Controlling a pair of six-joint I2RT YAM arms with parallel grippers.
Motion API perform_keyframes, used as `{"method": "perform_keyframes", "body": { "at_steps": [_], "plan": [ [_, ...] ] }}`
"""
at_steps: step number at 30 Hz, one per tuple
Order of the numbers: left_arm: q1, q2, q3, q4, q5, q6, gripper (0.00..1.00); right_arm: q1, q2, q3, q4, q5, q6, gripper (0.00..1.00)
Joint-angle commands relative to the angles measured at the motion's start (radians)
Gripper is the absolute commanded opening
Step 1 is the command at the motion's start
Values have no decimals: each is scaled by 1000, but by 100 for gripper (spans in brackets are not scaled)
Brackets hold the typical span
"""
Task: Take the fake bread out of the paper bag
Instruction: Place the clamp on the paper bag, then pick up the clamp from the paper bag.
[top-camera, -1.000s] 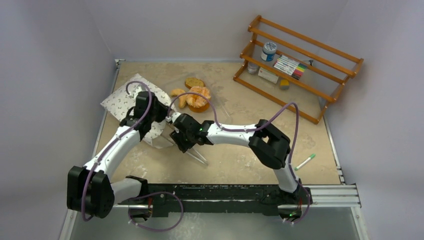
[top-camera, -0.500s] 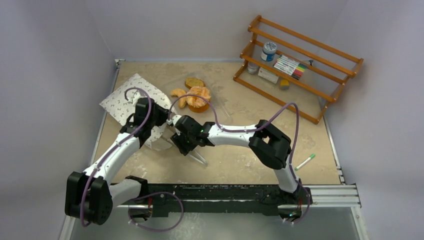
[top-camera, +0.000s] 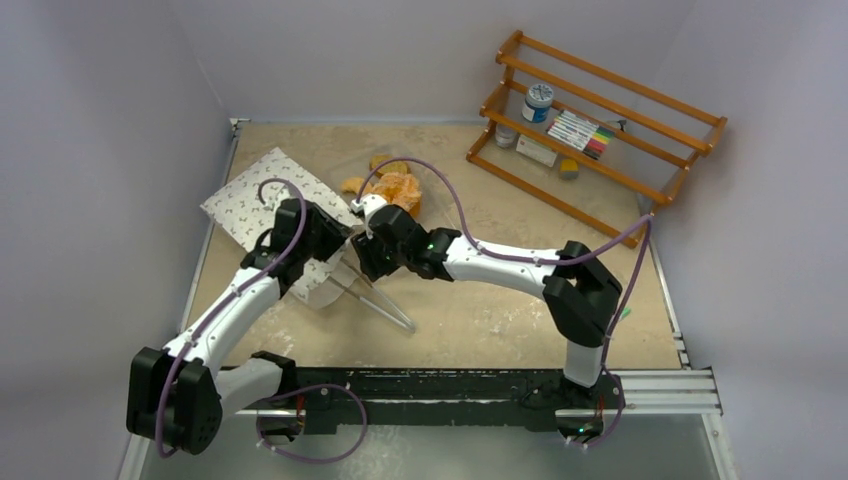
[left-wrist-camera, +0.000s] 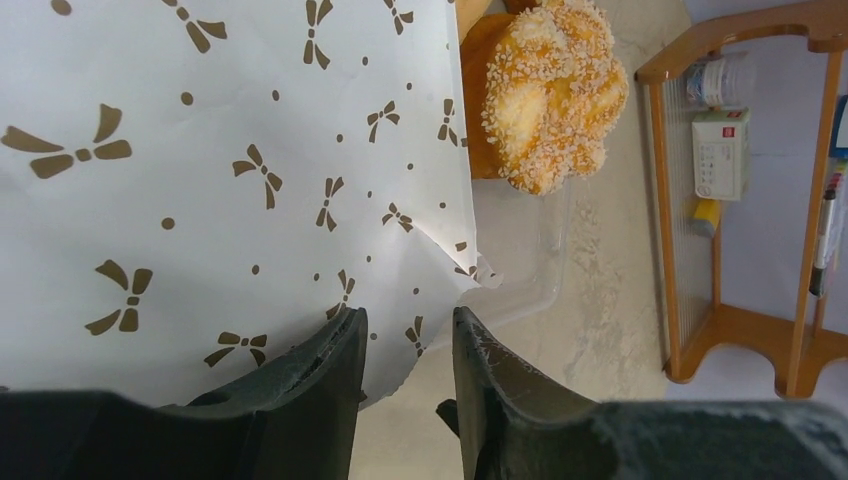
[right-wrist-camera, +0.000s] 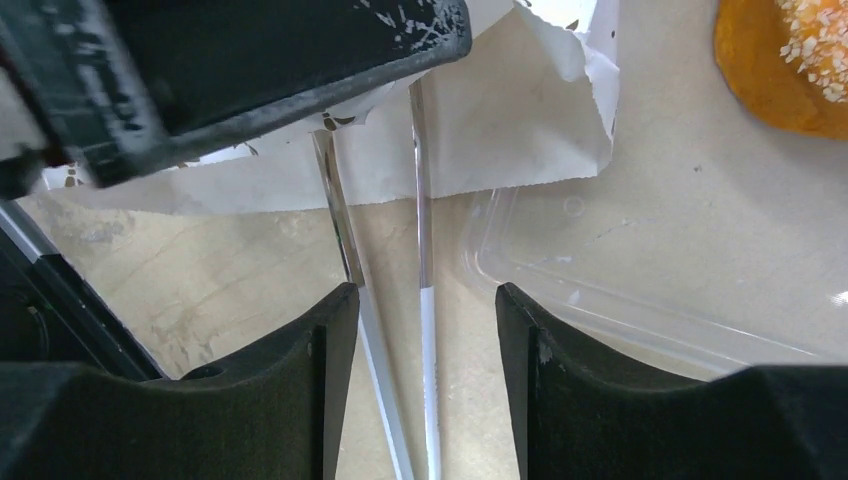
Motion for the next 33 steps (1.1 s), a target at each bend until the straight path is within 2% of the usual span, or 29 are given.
{"method": "perform_keyframes", "body": {
  "at_steps": [1, 7, 25, 28, 31, 33],
  "plan": [
    [-4, -37, 74, -31, -8, 22, 38, 4, 24, 3, 30, 4, 15, 54],
    [-4, -58, 134, -82, -25, 23, 44, 4, 58, -14, 49, -19, 24, 49],
    [-4, -147, 153, -132, -43, -12, 45, 66, 94, -112, 102, 45, 64, 45],
    [-4, -164, 150, -142, -43, -14, 46, 72, 110, -117, 100, 61, 76, 40],
    [-4, -187, 146, -158, -48, -14, 46, 73, 132, -107, 87, 85, 88, 28],
    [-4, -202, 139, -165, -47, -16, 46, 74, 153, -90, 69, 102, 98, 25]
  ]
}}
